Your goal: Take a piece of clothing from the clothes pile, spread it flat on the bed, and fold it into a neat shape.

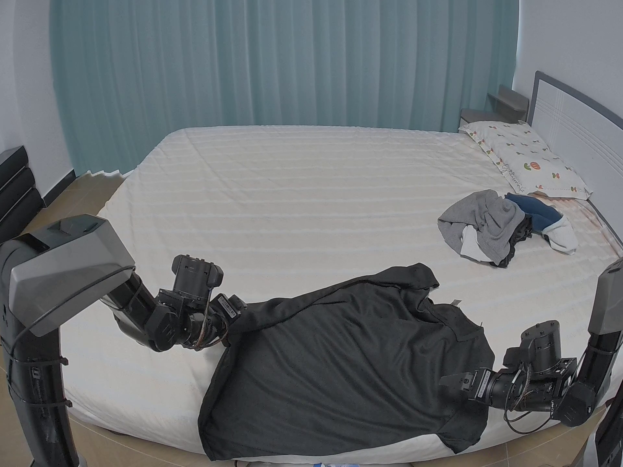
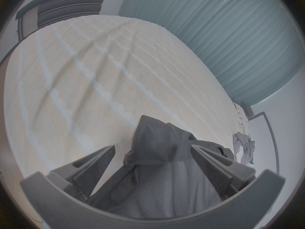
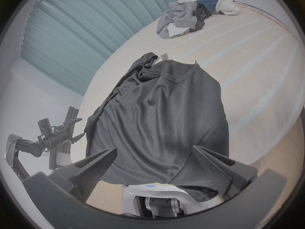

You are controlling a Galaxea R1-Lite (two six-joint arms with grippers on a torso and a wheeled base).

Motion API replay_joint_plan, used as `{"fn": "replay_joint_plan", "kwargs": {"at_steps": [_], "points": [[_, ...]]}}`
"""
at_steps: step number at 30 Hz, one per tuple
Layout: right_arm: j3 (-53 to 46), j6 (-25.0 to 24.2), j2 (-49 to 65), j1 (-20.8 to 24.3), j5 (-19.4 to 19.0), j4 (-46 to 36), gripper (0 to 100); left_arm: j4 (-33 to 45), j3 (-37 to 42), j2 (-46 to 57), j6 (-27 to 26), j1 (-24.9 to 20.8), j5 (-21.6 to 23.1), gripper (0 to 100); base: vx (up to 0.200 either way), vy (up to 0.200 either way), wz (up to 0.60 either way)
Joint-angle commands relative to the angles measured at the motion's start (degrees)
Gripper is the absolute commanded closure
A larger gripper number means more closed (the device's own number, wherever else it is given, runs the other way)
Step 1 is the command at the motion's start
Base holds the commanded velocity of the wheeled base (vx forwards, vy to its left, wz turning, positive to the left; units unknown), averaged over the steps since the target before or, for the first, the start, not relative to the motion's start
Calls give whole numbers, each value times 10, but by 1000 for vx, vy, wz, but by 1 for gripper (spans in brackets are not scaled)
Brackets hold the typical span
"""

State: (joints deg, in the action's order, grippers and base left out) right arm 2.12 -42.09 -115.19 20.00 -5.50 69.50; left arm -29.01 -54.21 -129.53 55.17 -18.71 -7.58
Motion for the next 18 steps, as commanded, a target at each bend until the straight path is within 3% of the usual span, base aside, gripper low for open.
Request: {"fn": "replay_joint_plan", "kwargs": {"at_steps": [1, 8, 18], "points": [[0, 0, -4, 1, 0, 0, 0, 2, -17, -29, 0, 1, -13, 100, 0, 0, 0], [0, 1, -12, 1, 0, 0, 0, -3, -21, -29, -2, 5, -35, 100, 0, 0, 0], [-4, -1, -35, -3, 0, 43, 0, 2, -88, -28, -5, 28, -38, 100, 0, 0, 0]]}}
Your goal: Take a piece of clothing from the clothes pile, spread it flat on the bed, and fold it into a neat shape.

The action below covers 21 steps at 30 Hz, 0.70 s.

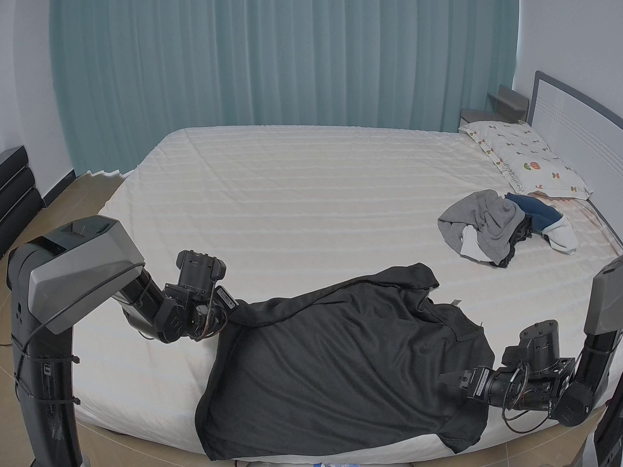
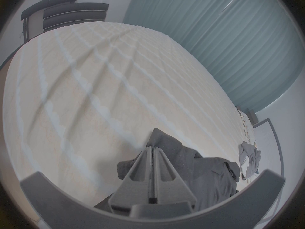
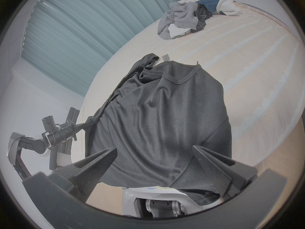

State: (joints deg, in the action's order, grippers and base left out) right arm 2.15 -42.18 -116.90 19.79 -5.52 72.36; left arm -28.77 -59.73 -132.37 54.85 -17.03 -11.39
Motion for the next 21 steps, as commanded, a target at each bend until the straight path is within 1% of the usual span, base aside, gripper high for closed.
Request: {"fn": "replay_joint_plan", "kwargs": {"at_steps": [1, 5, 7, 8, 10, 11, 13, 17, 20, 21], "points": [[-4, 0, -19, -1, 1, 17, 0, -1, -39, 0, -2, 13, -1, 100, 0, 0, 0], [-5, -3, -40, -1, 1, 55, 0, 11, -107, -14, -23, 33, -14, 100, 0, 0, 0], [-5, -3, -40, -1, 1, 55, 0, 11, -107, -14, -23, 33, -14, 100, 0, 0, 0], [-3, -11, -45, -11, 5, 82, 0, 31, -168, -46, -37, 42, -42, 100, 0, 0, 0], [3, -11, -40, -31, 7, 98, 0, 38, -205, -64, -40, 46, -58, 100, 0, 0, 0], [7, -9, -39, -48, 6, 108, 0, 42, -228, -74, -40, 49, -61, 100, 0, 0, 0], [22, -9, -41, -64, 6, 114, 0, 51, -260, -87, -41, 53, -61, 100, 0, 0, 0], [40, -10, -54, -73, 7, 117, 0, 58, -335, -123, -55, 54, -63, 100, 0, 0, 0], [59, -10, -57, -77, 7, 116, 0, 86, -375, -144, -74, 54, -64, 100, 0, 0, 0], [60, -9, -58, -77, 7, 116, 0, 87, -376, -146, -75, 54, -64, 100, 0, 0, 0]]}}
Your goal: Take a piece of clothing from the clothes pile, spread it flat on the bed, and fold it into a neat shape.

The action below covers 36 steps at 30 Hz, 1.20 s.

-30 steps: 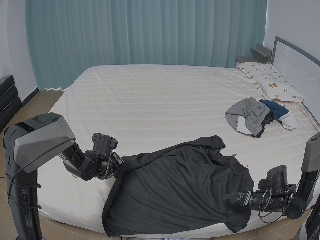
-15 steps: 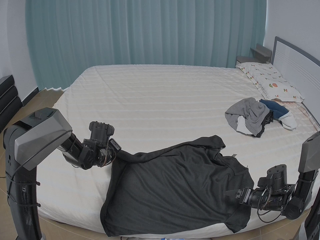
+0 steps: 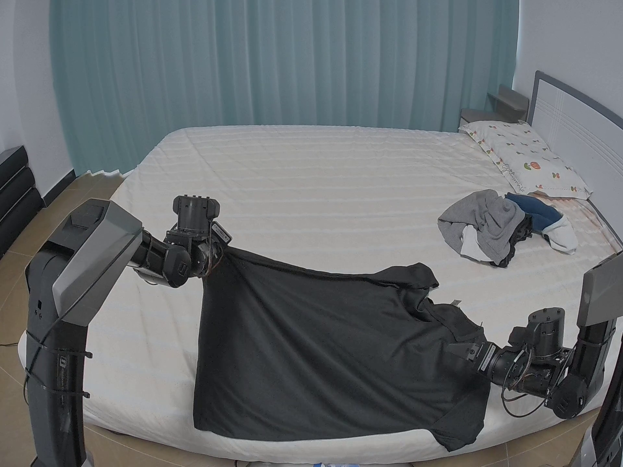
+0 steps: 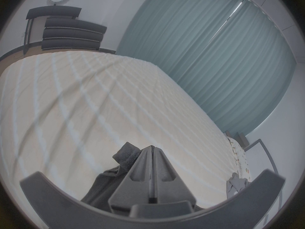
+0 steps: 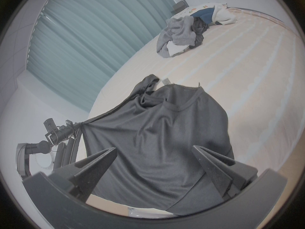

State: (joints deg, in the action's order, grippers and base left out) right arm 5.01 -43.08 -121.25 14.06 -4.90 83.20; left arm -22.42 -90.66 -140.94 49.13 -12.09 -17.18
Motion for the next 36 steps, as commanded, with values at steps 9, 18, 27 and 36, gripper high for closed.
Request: {"fn": "replay_joint_plan", "kwargs": {"at_steps": [9, 18, 27, 36], "points": [[158, -1, -43, -34, 6, -45, 0, 90, -174, -140, -18, 9, -35, 100, 0, 0, 0], [300, -2, -55, -32, 24, -184, 0, 91, -166, -137, 2, 11, -33, 0, 0, 0, 0], [342, -27, -83, -10, 29, -232, 0, 84, -51, -46, 61, 34, -8, 0, 0, 0, 0], [399, -9, -128, 13, 87, -246, 0, -32, 257, 111, 105, 35, 91, 0, 0, 0, 0]]}}
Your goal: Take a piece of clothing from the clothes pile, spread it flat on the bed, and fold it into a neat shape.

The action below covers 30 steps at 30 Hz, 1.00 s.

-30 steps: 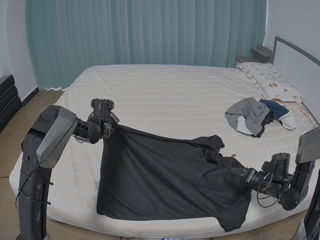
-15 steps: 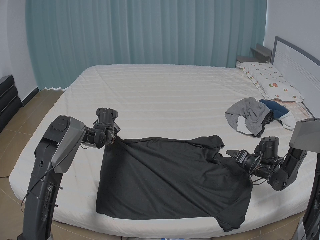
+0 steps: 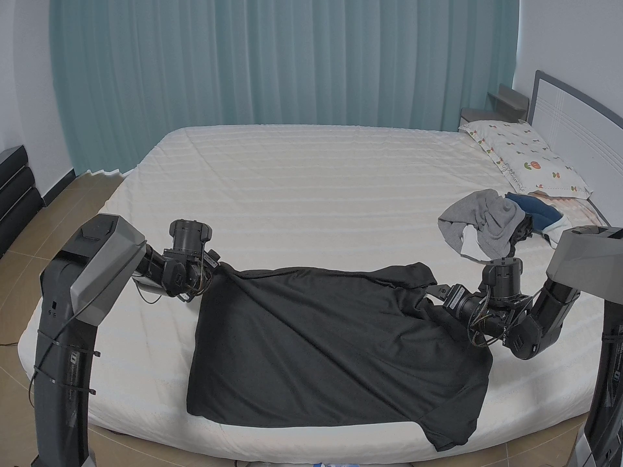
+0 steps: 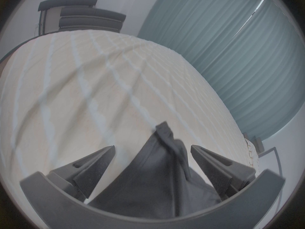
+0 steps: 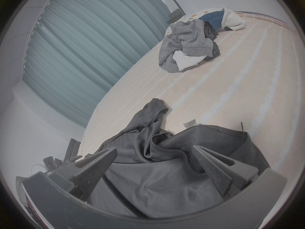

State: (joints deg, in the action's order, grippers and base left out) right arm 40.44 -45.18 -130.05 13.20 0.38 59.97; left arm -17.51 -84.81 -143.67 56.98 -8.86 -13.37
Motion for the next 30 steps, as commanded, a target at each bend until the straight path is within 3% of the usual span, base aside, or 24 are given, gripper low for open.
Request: {"fn": "replay_joint_plan", "kwargs": {"at_steps": [1, 2, 5, 10, 21, 22, 30], "points": [[45, 12, -40, 22, 34, -13, 0, -81, 199, 139, 26, 2, 53, 0, 0, 0, 0], [62, 35, -43, 29, 37, -37, 0, -118, 259, 159, 27, -5, 53, 0, 0, 0, 0], [102, 77, -54, 30, 56, -63, 0, -175, 339, 178, 28, -19, 53, 0, 0, 0, 0], [157, 142, -79, 25, 74, -100, 0, -265, 416, 179, 27, -27, 53, 0, 0, 0, 0], [208, 178, -120, 31, 78, -133, 0, -286, 439, 160, 56, -33, 56, 0, 0, 0, 0], [211, 180, -122, 30, 78, -134, 100, -286, 439, 159, 56, -34, 56, 0, 0, 0, 0], [221, 175, -93, -1, 85, -122, 100, -287, 455, 157, 59, -48, 55, 0, 0, 0, 0]]}}
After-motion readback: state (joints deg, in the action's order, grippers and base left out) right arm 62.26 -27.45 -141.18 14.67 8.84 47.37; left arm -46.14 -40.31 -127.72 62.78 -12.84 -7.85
